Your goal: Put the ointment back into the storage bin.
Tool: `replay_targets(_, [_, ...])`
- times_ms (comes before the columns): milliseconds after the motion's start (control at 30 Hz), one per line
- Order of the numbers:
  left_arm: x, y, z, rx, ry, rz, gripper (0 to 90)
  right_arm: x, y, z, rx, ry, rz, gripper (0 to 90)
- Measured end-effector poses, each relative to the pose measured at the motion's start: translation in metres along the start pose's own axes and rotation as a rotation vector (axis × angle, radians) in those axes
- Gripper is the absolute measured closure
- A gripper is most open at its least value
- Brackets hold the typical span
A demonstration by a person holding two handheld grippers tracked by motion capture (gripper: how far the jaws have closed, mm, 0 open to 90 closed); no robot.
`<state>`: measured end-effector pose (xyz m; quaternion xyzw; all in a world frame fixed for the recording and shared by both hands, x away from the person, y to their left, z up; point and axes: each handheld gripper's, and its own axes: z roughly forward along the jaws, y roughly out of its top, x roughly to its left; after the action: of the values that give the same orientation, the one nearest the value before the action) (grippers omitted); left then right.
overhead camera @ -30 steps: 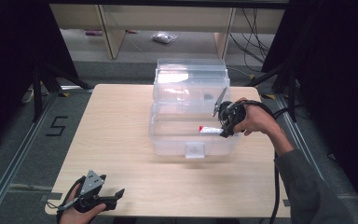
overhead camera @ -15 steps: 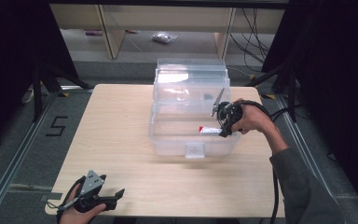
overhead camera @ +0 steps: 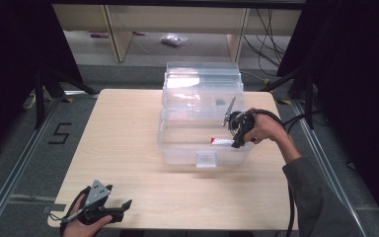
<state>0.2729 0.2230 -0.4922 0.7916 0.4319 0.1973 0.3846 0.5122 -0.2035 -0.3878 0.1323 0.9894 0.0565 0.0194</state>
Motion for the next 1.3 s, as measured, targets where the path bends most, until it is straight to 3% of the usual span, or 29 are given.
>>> replay_targets(67, [0.000,0.000,0.000,-0.004,0.001,-0.005,15.2,0.000,-0.001,0.001,0.003,0.002,0.013,71.0])
replay_targets(100, [0.002,0.000,-0.001,0.011,-0.006,0.016,15.2,-0.001,-0.001,0.002,-0.003,0.006,0.021,71.0])
replay_targets(167, [0.000,-0.001,0.001,-0.012,-0.010,-0.005,15.2,-0.002,-0.002,0.005,-0.002,0.010,0.017,71.0])
replay_targets(200, [0.000,0.000,0.000,-0.001,-0.002,-0.005,15.2,-0.001,-0.003,0.006,0.012,0.015,0.042,71.0])
replay_targets(267, [0.001,0.000,0.000,0.004,-0.003,0.008,15.2,-0.004,-0.004,0.010,0.007,0.021,0.009,70.9])
replay_targets(333, [0.002,0.000,-0.001,0.017,-0.004,0.023,15.2,-0.003,-0.004,0.011,0.009,0.023,0.031,70.9])
replay_targets(367, [0.002,0.000,-0.001,0.017,-0.004,0.023,15.2,-0.003,-0.004,0.011,0.009,0.023,0.031,70.9])
replay_targets(400, [0.000,-0.001,0.002,-0.018,-0.006,-0.009,15.2,-0.004,-0.004,0.013,0.006,0.032,0.019,70.8])
replay_targets(467, [0.000,-0.001,0.001,-0.011,-0.005,-0.006,15.2,-0.003,-0.004,0.013,0.010,0.029,0.027,70.8])
replay_targets(500, [0.002,0.000,-0.001,0.017,-0.002,0.020,15.2,-0.003,-0.004,0.013,0.014,0.033,0.026,70.6])
replay_targets(567, [0.000,-0.001,0.001,-0.010,-0.008,-0.005,15.2,-0.005,-0.003,0.014,0.004,0.029,0.019,70.3])
replay_targets(600, [0.000,0.000,0.000,0.000,-0.001,-0.001,15.2,-0.005,-0.004,0.014,0.013,0.036,0.051,70.3])
replay_targets(633, [0.000,0.000,0.000,-0.004,-0.002,-0.001,15.2,-0.003,-0.004,0.012,0.023,0.031,0.085,69.1])
replay_targets(767, [0.000,0.000,0.001,-0.005,-0.004,-0.002,15.2,-0.005,-0.005,0.008,0.000,0.031,0.055,69.8])
replay_targets(800, [0.002,0.000,-0.001,0.016,-0.010,0.019,15.2,-0.004,-0.005,0.004,-0.003,0.022,0.069,68.5])
replay_targets(867, [0.001,0.000,0.000,0.009,-0.007,0.017,15.2,-0.004,-0.006,0.002,-0.005,0.020,0.094,68.5])
replay_targets(900, [0.001,0.000,0.000,0.005,-0.006,0.014,15.2,-0.005,-0.007,0.000,-0.024,0.015,0.069,68.5])
replay_targets(1000, [0.001,0.000,0.000,0.008,-0.006,0.016,15.2,-0.003,-0.007,-0.008,-0.017,-0.005,0.113,67.9])
replay_targets(1100, [0.000,0.000,0.000,0.001,-0.006,0.010,15.2,-0.005,-0.008,-0.010,-0.033,-0.009,0.089,67.5])
replay_targets(1300, [0.001,0.000,0.000,0.002,-0.010,0.011,15.2,-0.003,-0.007,-0.013,-0.050,-0.012,0.107,66.2])
